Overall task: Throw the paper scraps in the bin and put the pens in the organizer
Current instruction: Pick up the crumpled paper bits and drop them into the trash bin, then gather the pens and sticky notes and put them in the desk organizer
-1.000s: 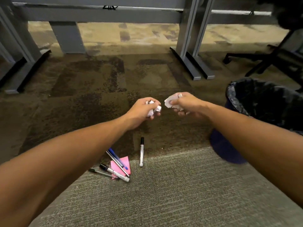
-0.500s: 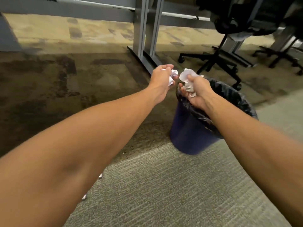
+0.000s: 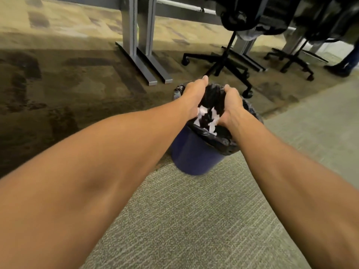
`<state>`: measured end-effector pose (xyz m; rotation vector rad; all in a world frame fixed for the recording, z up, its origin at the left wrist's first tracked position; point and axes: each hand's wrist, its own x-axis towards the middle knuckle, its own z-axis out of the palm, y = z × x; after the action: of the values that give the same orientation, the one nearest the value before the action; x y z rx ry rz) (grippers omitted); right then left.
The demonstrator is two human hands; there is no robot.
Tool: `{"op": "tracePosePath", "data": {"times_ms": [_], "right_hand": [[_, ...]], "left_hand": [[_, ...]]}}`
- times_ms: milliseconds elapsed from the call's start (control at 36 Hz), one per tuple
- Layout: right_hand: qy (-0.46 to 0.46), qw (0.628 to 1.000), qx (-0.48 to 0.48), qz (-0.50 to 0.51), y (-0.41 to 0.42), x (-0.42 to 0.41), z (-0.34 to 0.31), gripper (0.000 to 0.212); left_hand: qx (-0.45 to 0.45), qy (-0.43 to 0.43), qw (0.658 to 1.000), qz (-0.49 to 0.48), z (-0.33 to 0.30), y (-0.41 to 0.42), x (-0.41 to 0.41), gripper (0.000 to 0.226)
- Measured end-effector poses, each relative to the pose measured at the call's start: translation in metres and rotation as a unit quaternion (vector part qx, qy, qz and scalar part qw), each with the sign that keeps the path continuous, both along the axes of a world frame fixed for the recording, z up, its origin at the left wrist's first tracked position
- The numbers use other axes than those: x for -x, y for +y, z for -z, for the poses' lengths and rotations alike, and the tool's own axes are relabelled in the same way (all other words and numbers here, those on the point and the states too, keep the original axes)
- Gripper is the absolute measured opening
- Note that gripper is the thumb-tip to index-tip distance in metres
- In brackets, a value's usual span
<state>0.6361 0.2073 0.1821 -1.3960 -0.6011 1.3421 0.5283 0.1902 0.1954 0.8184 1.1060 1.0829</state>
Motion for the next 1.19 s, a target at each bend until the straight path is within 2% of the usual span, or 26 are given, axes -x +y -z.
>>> {"op": "tracePosePath", "data": {"times_ms": [111, 222, 361, 444, 528, 611, 694, 889, 1194], "right_hand": [[-0.003, 1.0, -0.001, -0.03, 0.0, 0.008, -0.005, 0.067], [-0.062, 0.998, -0.022, -0.022, 0.002, 0.026, -0.008, 0.076], [-0.083, 0.992, -0.098, -0.003, 0.0, 0.063, -0.013, 0.073], [-0.072, 0.989, -0.128, -0.025, -0.003, 0.088, -0.013, 0.071], [-0.115, 0.98, -0.154, -0.052, -0.006, 0.116, -0.01, 0.063], [-0.171, 0.961, -0.194, -0.097, -0.01, 0.146, -0.008, 0.054], [-0.218, 0.934, -0.226, -0.168, -0.015, 0.179, -0.005, 0.048], [-0.259, 0.878, -0.248, -0.317, -0.042, 0.247, 0.02, 0.038], [-0.315, 0.794, -0.233, -0.465, -0.068, 0.322, 0.087, 0.026]], "left_hand": [[-0.006, -0.009, 1.0, 0.01, 0.006, 0.0, 0.02, 0.058], [-0.021, -0.039, 0.999, 0.024, 0.006, -0.001, 0.05, 0.058], [-0.037, -0.034, 0.999, -0.001, 0.0, -0.013, 0.087, 0.049], [-0.031, -0.029, 0.999, -0.014, 0.001, -0.021, 0.113, 0.05], [-0.032, -0.016, 0.999, -0.034, 0.002, -0.033, 0.143, 0.051], [-0.027, 0.017, 0.998, -0.049, 0.004, -0.047, 0.178, 0.047], [-0.016, 0.056, 0.996, -0.073, 0.007, -0.064, 0.219, 0.053], [0.045, 0.123, 0.983, -0.131, 0.029, -0.115, 0.312, 0.059], [0.124, 0.124, 0.959, -0.221, 0.091, -0.202, 0.405, 0.055]]}}
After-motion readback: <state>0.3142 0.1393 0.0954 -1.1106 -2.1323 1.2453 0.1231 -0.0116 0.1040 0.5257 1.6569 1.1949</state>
